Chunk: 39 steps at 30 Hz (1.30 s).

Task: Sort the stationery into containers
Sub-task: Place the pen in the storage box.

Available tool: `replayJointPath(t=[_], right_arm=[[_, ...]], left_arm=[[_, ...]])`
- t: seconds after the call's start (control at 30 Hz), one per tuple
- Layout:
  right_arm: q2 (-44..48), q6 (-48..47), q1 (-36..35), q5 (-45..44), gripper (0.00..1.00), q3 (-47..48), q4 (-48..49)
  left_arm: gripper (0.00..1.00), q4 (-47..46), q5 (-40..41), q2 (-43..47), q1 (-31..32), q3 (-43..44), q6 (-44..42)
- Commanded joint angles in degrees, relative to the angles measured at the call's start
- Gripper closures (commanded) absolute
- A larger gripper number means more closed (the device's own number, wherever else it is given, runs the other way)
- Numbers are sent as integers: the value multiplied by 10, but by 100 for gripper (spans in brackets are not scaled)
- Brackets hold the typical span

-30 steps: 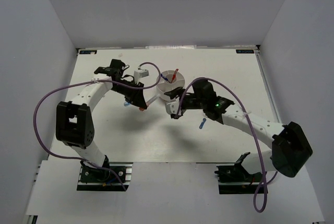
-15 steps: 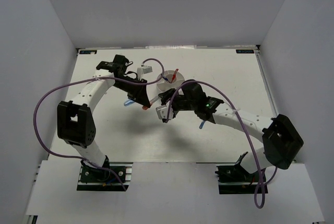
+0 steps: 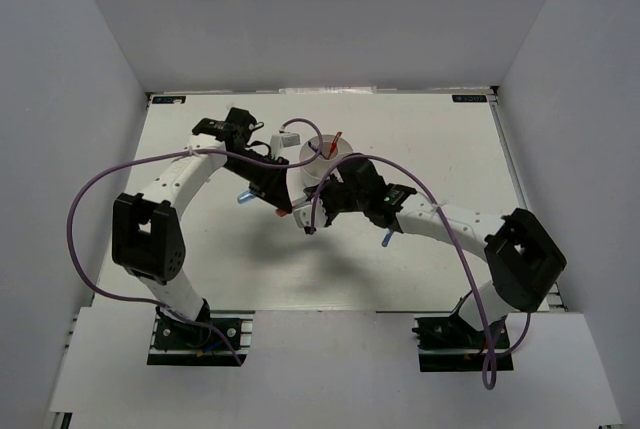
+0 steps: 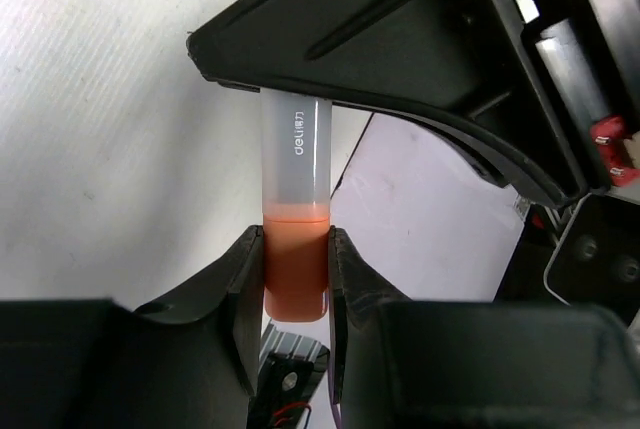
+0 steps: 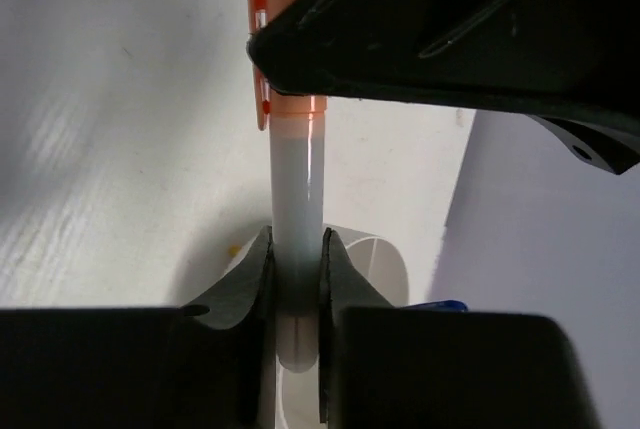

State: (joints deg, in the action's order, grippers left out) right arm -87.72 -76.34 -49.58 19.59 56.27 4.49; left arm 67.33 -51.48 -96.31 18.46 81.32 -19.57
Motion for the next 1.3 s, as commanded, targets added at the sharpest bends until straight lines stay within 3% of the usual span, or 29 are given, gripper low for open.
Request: replayJointPath(t=[0.0,0.13,0.23,0.27,0.3,0.33,0.43,0.5,0.6,0.87,1.07,1.27], right_arm=[[4,21,-3,7,100,29,34],[17,74,-2,4,100,28,36],[43,108,-3,-2,100,1,39],[52,116,4,-3,100,-9,44],[62,122,6,-3,100,-19,45],[81,137,11,-3,100,-37,49],[111,195,16,-2,100,-49,45],[121,231,21,-3,100,-44,32],[127,332,32,3,100,-28,5],[143,603,72,149,100,11,-16],[142,732,89,226,100,43,34],[124,808,97,258,100,67,65]], left_arm=[[94,2,-24,15,4,2,-7],[62,-29,-52,41,-6,-12,0],[50,-91,-85,91,-18,-42,36],[38,-116,-87,112,-18,-52,52],[35,-191,-83,164,-18,-62,76],[23,-237,-75,190,-24,-88,132],[12,-393,-36,283,-24,-138,225],[9,-462,-6,311,-30,-150,258],[10,-493,9,319,-37,-137,298],[26,-604,-82,305,-54,-177,345],[27,-669,-115,309,-59,-205,357],[27,-797,-135,312,-59,-244,472]])
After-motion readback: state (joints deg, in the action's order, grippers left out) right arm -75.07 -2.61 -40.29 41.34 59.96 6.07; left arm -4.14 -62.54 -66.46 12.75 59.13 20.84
